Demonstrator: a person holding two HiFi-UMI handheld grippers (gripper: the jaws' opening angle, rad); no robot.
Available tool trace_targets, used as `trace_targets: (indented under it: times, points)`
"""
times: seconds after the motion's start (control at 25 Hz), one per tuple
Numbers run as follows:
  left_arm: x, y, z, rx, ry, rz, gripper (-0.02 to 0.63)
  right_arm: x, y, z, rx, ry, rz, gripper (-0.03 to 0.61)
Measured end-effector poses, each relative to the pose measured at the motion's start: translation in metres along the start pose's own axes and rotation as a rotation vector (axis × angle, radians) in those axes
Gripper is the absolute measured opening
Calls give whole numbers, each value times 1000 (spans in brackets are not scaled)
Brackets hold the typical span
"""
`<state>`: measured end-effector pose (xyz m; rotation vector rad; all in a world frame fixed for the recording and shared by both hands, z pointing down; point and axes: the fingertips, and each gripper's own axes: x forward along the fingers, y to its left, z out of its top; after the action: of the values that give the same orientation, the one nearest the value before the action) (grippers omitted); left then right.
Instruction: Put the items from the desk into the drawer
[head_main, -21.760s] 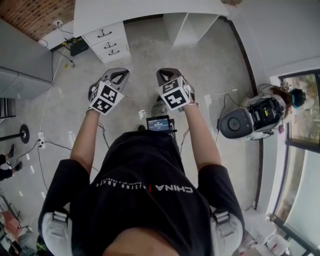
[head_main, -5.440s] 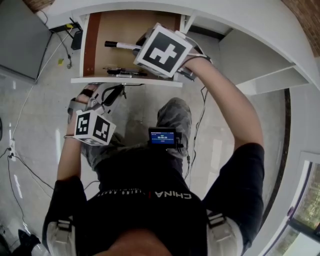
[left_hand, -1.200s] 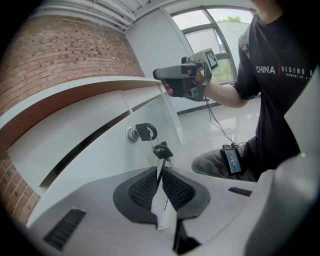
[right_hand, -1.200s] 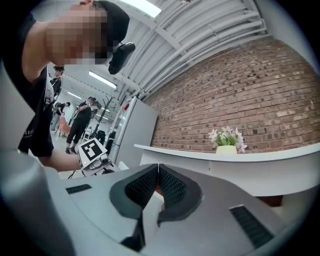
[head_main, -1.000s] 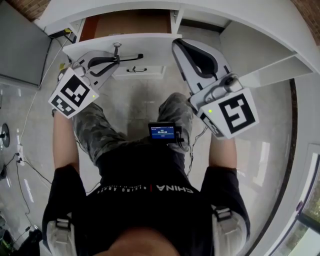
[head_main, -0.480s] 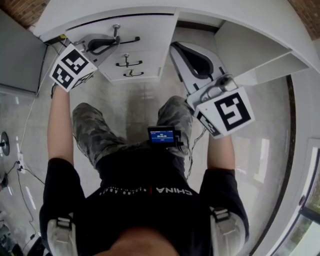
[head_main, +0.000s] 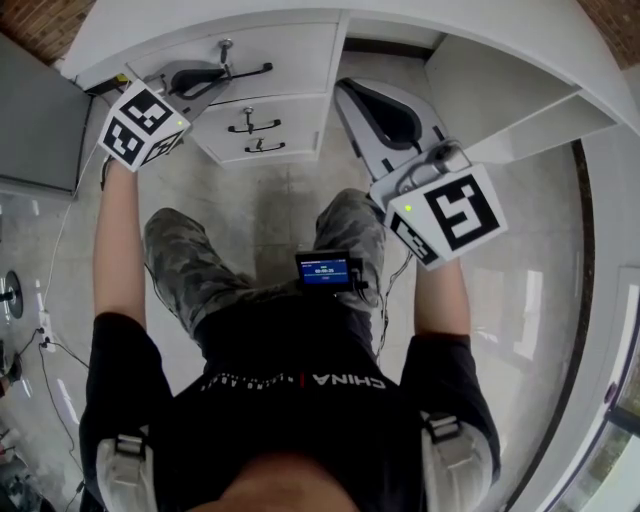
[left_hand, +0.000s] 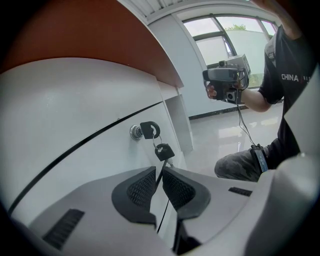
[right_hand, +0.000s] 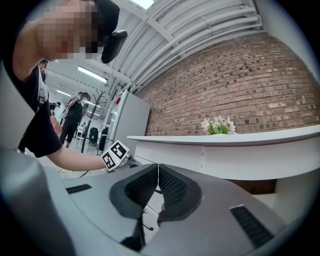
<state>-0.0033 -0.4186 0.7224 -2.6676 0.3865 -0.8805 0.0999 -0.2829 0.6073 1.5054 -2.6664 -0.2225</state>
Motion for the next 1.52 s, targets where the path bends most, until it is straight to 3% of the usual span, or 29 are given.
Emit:
trace_targets:
  times: [0.24,0.52,0.64,0.8,1.0,1.32,1.52]
  points:
    - [0,0,-2,33,-17,42,43,-5,4,-3,2,8,5,17]
    - [-17,1,9,121,-79,248,41,-5,5,-2,-6,23,4,17]
    - [-38,-4,14,81,-163,320,38,-1,5,-14,-14,52,-4,17]
    - [-61,-17,6,-58,-284,397,12,9,15,-37,-21,92,3,17]
    - [-68,-46,-15,-183,-330,365,12,19,38,-67,30,150,40,17]
    - [-59,-50,-22,-168,-315,321,12,32,42,-81,83,181,67,17]
    - [-55,-38,-15,-168,-348,253,12,44,34,-79,38,230,23,17]
